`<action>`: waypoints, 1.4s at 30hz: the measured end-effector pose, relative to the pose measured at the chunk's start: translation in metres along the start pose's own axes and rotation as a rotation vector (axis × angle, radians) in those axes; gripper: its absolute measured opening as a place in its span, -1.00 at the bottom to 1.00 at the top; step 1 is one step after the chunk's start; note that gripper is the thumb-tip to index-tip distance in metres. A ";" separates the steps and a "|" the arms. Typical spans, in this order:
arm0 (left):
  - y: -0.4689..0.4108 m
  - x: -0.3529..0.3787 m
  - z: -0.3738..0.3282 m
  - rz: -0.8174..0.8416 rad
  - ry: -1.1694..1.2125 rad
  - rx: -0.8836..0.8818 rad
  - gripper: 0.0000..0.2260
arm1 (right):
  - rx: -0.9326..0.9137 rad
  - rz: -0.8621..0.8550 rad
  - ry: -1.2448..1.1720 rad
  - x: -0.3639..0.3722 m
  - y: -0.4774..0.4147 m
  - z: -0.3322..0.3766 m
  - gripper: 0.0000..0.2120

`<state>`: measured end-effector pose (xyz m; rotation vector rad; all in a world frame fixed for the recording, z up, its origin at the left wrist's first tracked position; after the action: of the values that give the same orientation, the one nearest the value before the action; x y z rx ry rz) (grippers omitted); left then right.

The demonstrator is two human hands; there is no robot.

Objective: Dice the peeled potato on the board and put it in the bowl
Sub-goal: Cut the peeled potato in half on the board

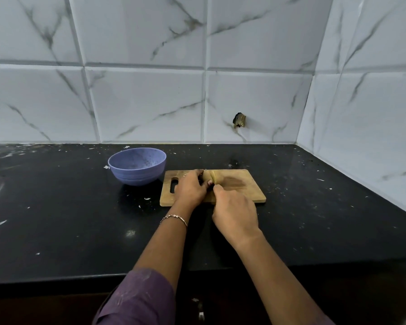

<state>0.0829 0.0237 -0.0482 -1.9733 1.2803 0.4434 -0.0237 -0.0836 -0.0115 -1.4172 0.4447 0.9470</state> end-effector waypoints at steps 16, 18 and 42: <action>0.006 -0.004 -0.004 -0.035 -0.030 0.020 -0.57 | 0.052 -0.018 -0.035 -0.015 0.014 -0.009 -0.79; 0.005 -0.003 -0.003 -0.034 -0.019 0.015 -0.59 | 0.068 -0.032 -0.046 -0.016 0.014 -0.012 -0.79; 0.014 -0.049 0.030 -0.238 -0.212 -0.331 -0.57 | 0.275 -0.200 -0.179 -0.006 -0.028 -0.063 -0.83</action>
<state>0.0515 0.0737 -0.0429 -2.2477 0.8687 0.7605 0.0110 -0.1418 0.0005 -1.0953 0.2812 0.8079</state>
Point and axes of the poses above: each hand's wrist, its own y-axis away from the middle knuckle, its own x-axis out of the palm, z = x × y, the point moved 10 cm from there along -y, towards the middle knuckle, and after that the axes turned 13 degrees about -z, right-handed, at the moved point
